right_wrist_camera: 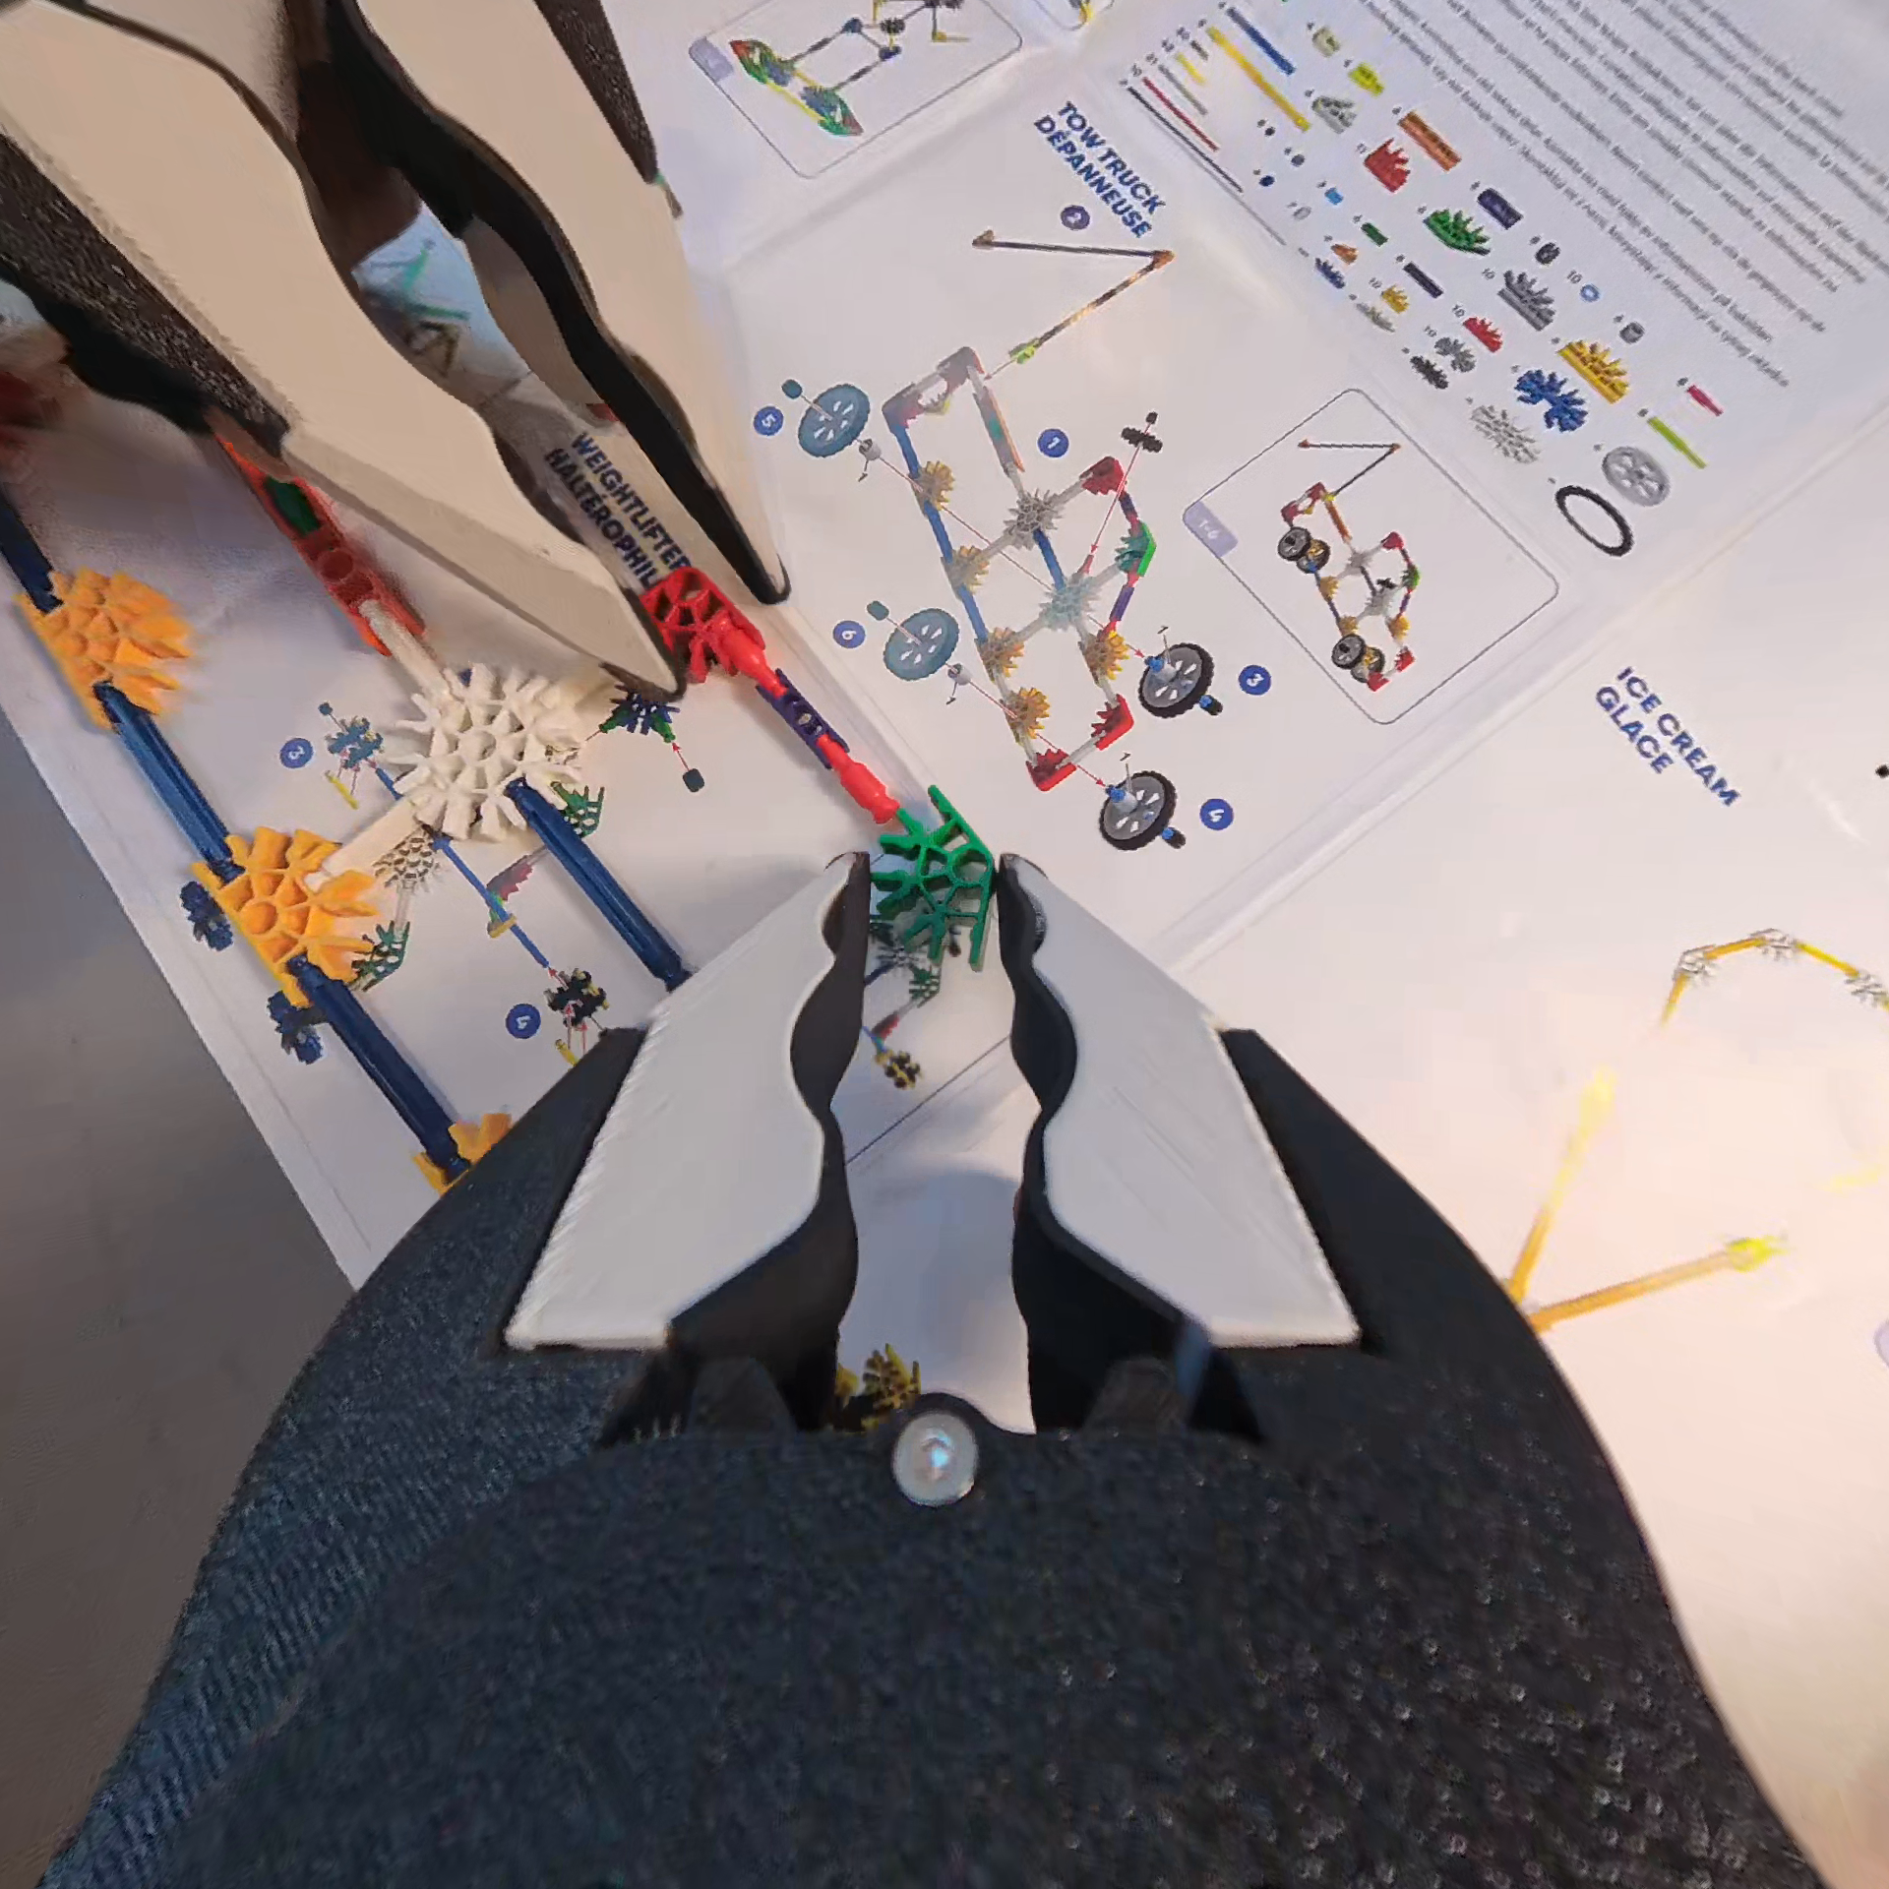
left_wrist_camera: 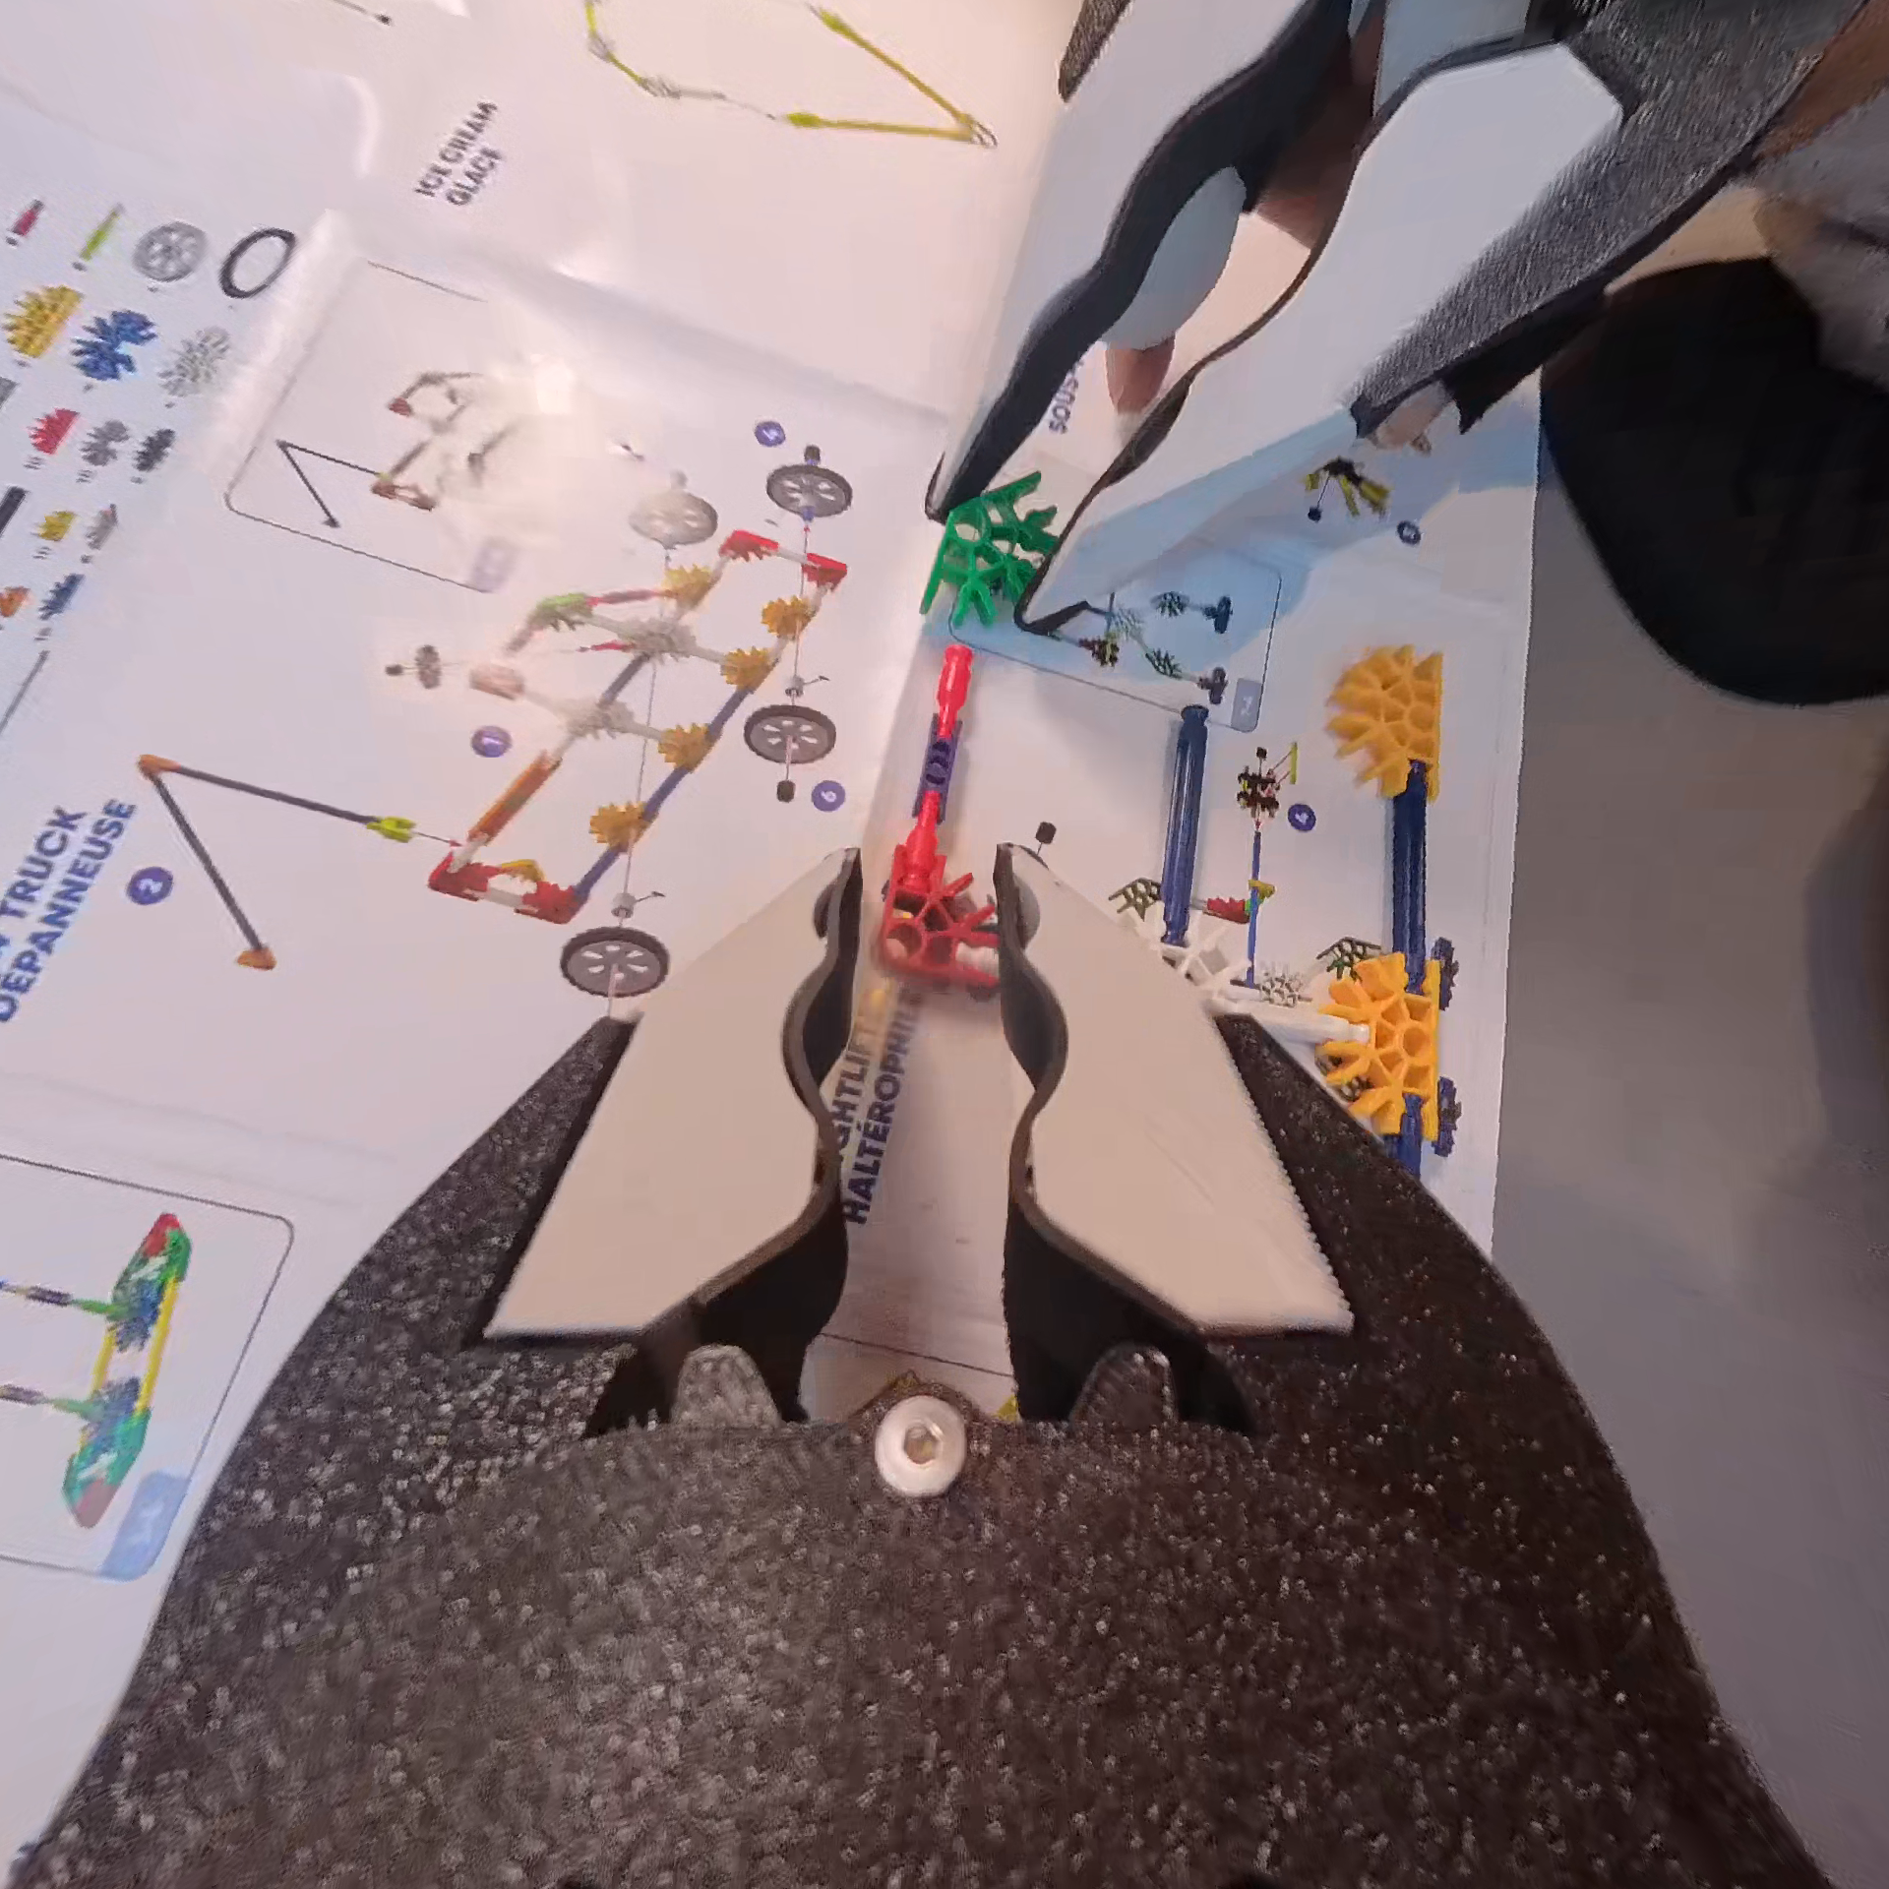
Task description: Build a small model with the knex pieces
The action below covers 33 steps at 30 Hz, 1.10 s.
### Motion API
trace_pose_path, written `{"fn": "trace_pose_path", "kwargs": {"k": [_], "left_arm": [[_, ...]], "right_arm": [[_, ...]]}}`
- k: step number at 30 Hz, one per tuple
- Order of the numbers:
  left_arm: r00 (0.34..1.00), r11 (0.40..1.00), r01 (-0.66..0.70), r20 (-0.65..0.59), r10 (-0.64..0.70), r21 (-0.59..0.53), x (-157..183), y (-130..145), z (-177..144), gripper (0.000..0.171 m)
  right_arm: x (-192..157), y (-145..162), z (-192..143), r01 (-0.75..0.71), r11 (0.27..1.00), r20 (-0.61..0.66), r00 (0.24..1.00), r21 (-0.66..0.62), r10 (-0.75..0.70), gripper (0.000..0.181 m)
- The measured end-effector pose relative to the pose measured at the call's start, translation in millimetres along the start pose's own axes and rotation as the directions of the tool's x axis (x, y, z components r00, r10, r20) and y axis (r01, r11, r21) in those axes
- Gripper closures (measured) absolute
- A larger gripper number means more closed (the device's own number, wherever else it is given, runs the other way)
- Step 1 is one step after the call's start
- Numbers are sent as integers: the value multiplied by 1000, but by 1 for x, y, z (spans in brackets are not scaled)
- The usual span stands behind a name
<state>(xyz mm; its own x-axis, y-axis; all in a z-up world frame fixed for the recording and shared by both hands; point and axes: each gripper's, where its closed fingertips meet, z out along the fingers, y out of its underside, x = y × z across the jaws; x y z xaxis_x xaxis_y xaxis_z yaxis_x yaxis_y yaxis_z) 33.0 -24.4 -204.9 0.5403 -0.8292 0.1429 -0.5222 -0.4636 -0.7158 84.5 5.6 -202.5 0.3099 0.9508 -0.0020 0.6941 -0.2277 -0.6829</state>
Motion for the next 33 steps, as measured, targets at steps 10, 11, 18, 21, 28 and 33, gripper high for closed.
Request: {"fn": "trace_pose_path", "kwargs": {"k": [10, 11, 18, 21, 28, 33], "left_arm": [[996, 999, -46, 74, 47, -15, -3, 3, 2, 157], [996, 999, -51, 74, 52, -13, -3, 3, 2, 157], [994, 996, -88, 61, 88, 3, 2, 4, 0, 158], [994, 995, -96, 52, 96, 6, 4, 3, 0, 158], [994, 995, -101, 51, 101, 7, 4, 3, 0, 158], [996, 996, -86, 40, 84, 36, 4, -1, -4, 158]], "right_arm": [[-6, 6, 5, 12, 998, -15, 1000, -60, -13, 156], [-7, 5, 5, 10, 998, 2, 1000, -56, -10, 154], [-6, 7, 2, 39, 998, 57, 998, -59, -36, 153], [-5, 8, 3, 50, 997, 49, 998, -62, -47, 157], [-7, 8, 3, 51, 996, 46, 998, -69, -48, 159], [-13, 7, 4, 60, 996, 56, 997, -66, -57, 159]]}}
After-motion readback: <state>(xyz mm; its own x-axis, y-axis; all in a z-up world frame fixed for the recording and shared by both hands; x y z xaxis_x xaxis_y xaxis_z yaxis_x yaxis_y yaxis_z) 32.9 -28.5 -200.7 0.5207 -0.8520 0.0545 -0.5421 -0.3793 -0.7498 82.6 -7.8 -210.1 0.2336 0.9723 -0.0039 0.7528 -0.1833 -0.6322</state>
